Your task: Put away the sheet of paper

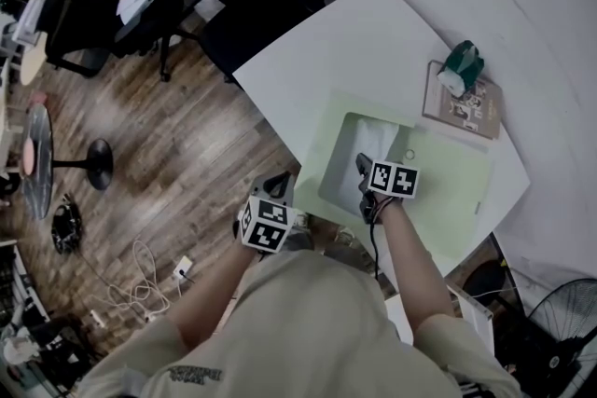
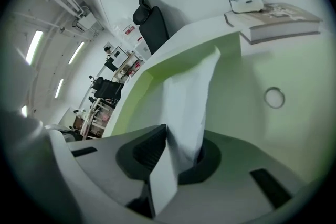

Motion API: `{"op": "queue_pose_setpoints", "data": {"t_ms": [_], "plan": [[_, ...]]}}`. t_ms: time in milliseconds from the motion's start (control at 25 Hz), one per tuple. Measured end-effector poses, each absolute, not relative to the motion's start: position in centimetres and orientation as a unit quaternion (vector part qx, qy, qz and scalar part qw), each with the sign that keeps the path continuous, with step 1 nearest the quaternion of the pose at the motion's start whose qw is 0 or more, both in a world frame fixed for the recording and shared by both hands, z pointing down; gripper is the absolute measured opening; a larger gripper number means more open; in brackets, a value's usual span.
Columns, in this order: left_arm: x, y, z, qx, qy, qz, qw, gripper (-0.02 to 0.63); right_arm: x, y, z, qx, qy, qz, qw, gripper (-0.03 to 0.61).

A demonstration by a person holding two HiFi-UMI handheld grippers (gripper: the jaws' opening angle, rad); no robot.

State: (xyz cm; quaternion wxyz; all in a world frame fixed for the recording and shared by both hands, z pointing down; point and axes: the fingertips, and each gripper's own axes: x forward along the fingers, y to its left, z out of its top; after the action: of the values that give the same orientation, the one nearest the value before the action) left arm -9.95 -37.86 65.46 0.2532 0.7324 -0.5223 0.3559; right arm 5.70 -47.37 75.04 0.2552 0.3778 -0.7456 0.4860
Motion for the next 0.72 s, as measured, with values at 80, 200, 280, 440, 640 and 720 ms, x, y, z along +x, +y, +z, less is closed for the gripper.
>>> {"op": "queue_pose_setpoints", "data": {"t_ms": [80,200,280,440,640,720], "plan": [[-9.9,-37.8,65.3,0.733,-0.522,0.354,0.255,0.022,6.3,-47.6,74.7,0.391,-0.747,0.466,0.268,0.131],[-9.7,-37.8,65.1,0.735,-0.521,0.351,0.253,0.021,7.8,-47.7,74.2,0.418,-0.745,0.42,0.306,0.272],[-9.6,-37.9,64.8,0.738,-0.52,0.35,0.25,0.022,9.1,-48.0,73.6,0.437,-0.744,0.385,0.328,0.31],[-9.0,-38.3,63.7,0.746,-0.52,0.341,0.239,0.021,10.7,-48.2,71.1,0.449,-0.752,0.354,0.329,0.319],[-8.4,-39.4,61.8,0.757,-0.523,0.327,0.217,0.023,12.1,-47.9,66.4,0.454,-0.774,0.325,0.298,0.277],[-8.5,-39.8,60.8,0.761,-0.524,0.323,0.206,0.021,12.6,-47.7,64.0,0.459,-0.784,0.315,0.275,0.231]]}}
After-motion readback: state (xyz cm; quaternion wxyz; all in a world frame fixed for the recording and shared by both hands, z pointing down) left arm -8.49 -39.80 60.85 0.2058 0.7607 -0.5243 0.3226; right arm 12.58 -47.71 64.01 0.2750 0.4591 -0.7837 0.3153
